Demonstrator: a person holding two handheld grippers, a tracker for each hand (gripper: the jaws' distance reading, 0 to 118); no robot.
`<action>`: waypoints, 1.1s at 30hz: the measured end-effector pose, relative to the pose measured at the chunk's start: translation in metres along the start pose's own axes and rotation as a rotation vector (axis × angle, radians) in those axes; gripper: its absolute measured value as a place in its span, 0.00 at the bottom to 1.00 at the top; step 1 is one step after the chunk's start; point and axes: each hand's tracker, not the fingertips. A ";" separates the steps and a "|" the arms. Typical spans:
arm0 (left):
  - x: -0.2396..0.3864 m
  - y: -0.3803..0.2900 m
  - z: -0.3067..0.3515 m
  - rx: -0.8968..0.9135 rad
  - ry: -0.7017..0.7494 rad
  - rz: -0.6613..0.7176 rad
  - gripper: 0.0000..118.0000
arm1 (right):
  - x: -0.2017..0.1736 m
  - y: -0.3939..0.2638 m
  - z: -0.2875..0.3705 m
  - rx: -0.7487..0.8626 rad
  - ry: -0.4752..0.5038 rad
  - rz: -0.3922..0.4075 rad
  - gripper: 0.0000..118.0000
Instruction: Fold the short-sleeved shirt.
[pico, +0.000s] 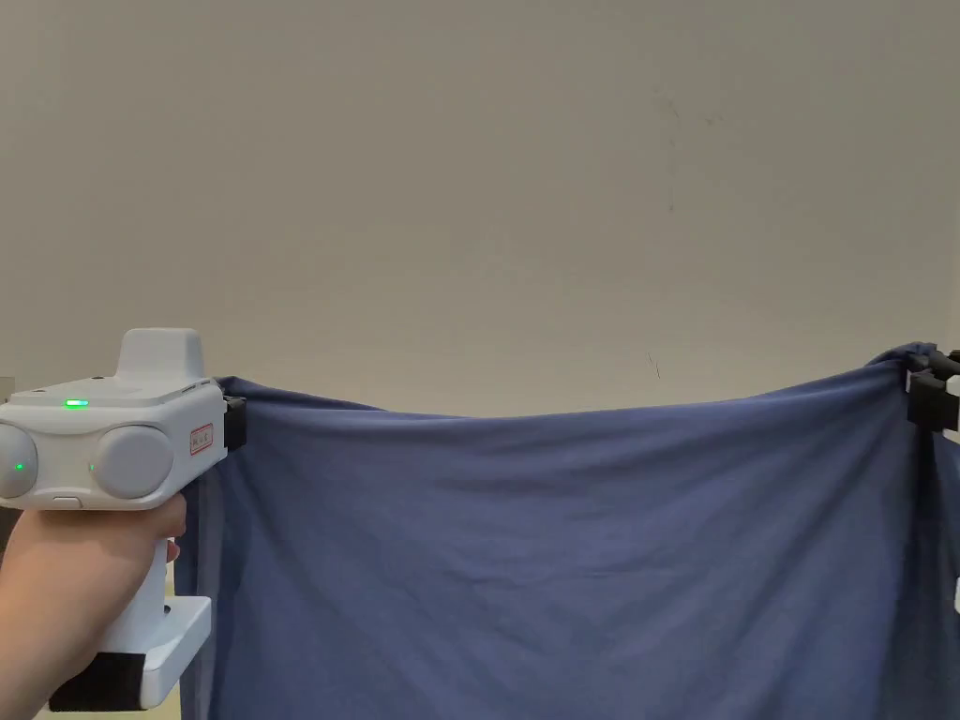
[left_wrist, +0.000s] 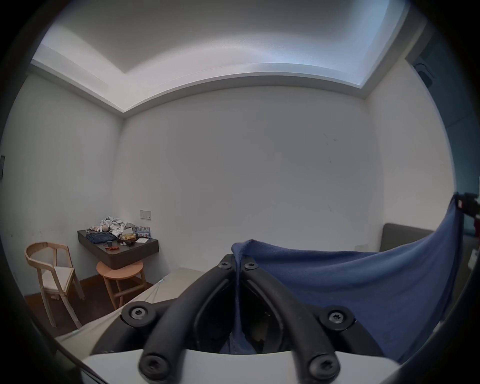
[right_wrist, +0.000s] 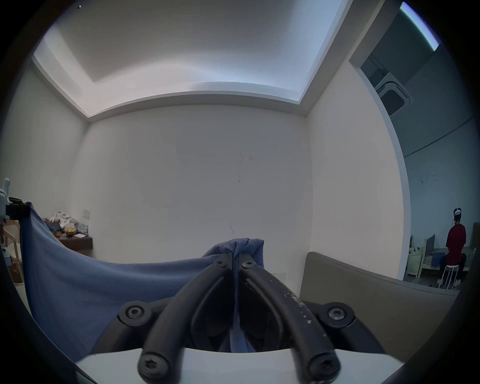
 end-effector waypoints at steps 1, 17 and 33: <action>0.003 0.002 -0.011 0.001 0.008 0.022 0.01 | -0.001 -0.002 -0.010 0.004 -0.003 -0.008 0.06; 0.050 -0.078 -0.076 0.037 0.091 0.021 0.01 | -0.029 -0.100 -0.066 0.026 -0.095 -0.084 0.06; 0.008 -0.274 0.092 -0.222 0.039 -0.014 0.01 | -0.023 -0.259 0.152 -0.198 0.063 -0.026 0.06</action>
